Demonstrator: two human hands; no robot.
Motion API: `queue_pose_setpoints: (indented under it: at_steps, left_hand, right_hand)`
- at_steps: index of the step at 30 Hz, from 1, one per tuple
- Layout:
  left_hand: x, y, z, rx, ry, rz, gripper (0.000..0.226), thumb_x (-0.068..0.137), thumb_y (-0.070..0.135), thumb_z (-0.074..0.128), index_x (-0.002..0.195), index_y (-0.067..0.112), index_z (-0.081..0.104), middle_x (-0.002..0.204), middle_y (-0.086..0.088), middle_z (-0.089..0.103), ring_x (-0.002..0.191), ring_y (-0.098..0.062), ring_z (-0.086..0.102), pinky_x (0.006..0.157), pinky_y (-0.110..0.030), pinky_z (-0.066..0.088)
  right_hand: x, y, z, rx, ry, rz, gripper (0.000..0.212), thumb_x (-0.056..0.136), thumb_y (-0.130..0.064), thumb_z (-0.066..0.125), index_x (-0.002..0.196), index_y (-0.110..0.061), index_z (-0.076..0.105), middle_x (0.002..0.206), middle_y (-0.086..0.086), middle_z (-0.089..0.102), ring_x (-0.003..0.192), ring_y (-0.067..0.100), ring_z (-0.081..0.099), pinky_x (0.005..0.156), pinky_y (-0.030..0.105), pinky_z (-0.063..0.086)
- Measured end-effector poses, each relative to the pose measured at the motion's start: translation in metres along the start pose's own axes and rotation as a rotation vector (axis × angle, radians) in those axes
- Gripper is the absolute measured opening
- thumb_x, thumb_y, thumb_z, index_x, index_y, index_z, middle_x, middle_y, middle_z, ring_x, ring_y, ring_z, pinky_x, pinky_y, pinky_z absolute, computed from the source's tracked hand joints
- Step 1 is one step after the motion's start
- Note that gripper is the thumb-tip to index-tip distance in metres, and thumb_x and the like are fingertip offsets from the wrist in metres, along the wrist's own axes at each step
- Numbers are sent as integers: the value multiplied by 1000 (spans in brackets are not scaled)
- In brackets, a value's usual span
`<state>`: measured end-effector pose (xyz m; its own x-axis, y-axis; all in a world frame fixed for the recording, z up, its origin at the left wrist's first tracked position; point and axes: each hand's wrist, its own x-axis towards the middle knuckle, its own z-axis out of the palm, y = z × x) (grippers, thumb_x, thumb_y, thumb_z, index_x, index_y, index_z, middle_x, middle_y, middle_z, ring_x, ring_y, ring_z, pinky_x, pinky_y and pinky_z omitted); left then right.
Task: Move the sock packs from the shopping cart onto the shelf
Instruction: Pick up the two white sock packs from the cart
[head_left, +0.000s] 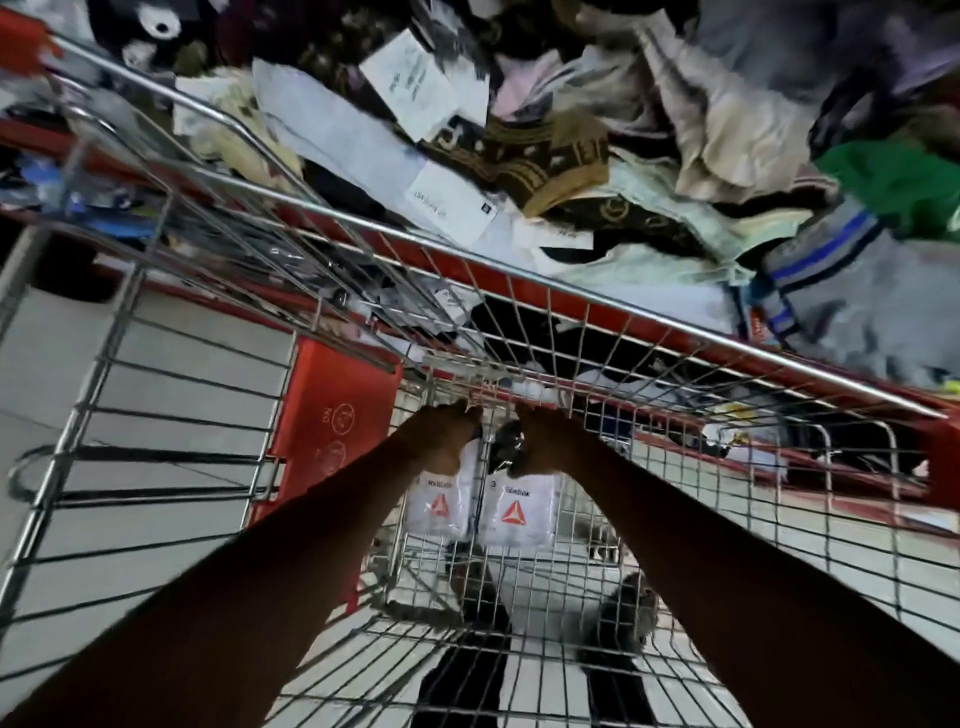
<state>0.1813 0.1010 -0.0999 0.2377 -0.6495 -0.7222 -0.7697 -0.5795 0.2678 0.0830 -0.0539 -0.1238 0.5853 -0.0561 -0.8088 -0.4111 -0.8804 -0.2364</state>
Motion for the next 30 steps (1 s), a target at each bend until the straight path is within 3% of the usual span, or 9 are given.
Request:
queue_pose_setpoints:
  at_steps: [5, 7, 9, 11, 16, 19, 23, 27, 30]
  left_hand:
    - [10, -4, -2, -63, 13, -1, 83, 54, 20, 89, 126, 10, 51, 108, -14, 69, 102, -33, 64, 80, -35, 55]
    - [7, -2, -4, -46, -8, 0, 70, 49, 26, 91, 109, 15, 58, 101, -9, 70, 98, -28, 64, 75, -32, 49]
    - [2, 1, -6, -1, -8, 7, 59, 47, 31, 91, 96, 18, 61, 102, -7, 69, 101, -27, 61, 81, -36, 46]
    - [-5, 5, -7, 63, 11, 33, 57, 46, 36, 90, 91, 19, 61, 105, -6, 66, 104, -26, 57, 88, -39, 45]
    - [-38, 15, 1, 108, 95, 168, 61, 49, 43, 84, 99, 14, 64, 104, -5, 59, 104, -24, 51, 83, -37, 43]
    - [-63, 25, 3, 129, 173, 184, 47, 59, 39, 74, 95, 13, 61, 96, -5, 62, 97, -26, 57, 78, -38, 54]
    - [-109, 56, -29, 190, 348, 157, 37, 64, 38, 62, 96, 18, 62, 96, -1, 64, 101, -21, 57, 81, -34, 54]
    - [-161, 85, -79, 148, 543, 98, 47, 65, 43, 40, 103, 20, 58, 103, 0, 63, 106, -23, 57, 90, -39, 51]
    - [-211, 114, -128, 181, 749, 70, 59, 63, 49, 38, 107, 21, 64, 100, 1, 68, 100, -22, 63, 84, -34, 55]
  right_hand:
    - [-11, -8, -18, -9, 10, 35, 91, 62, -60, 84, 132, -11, 54, 133, 13, 60, 126, 33, 53, 102, 40, 47]
    - [-16, -6, -16, -70, -25, 48, 82, 58, -69, 81, 118, -15, 64, 124, 10, 64, 121, 31, 54, 100, 39, 48]
    - [-21, -3, -8, -20, 8, 54, 81, 50, -73, 82, 107, -18, 65, 119, 10, 63, 120, 31, 53, 99, 43, 49]
    - [-29, 0, -4, 68, 67, 30, 81, 44, -68, 87, 101, -18, 58, 116, 10, 61, 117, 31, 54, 95, 44, 51]
    - [-71, 0, 11, 262, 196, -1, 93, 50, -43, 96, 120, -7, 47, 112, 10, 66, 103, 29, 63, 80, 39, 55]
    - [-101, 2, 16, 287, 337, -34, 86, 50, -39, 95, 117, -11, 49, 106, 5, 69, 96, 24, 66, 70, 32, 51]
    - [-150, 4, -7, 311, 480, -64, 71, 56, -47, 80, 114, -21, 47, 100, -4, 72, 94, 19, 70, 76, 37, 58]
    - [-227, 4, -65, 230, 661, -80, 76, 63, -50, 77, 126, -18, 48, 110, 3, 70, 104, 25, 66, 84, 33, 53]
    - [-296, 4, -117, 190, 768, -103, 74, 63, -42, 83, 124, -19, 49, 111, 4, 68, 106, 26, 64, 81, 32, 47]
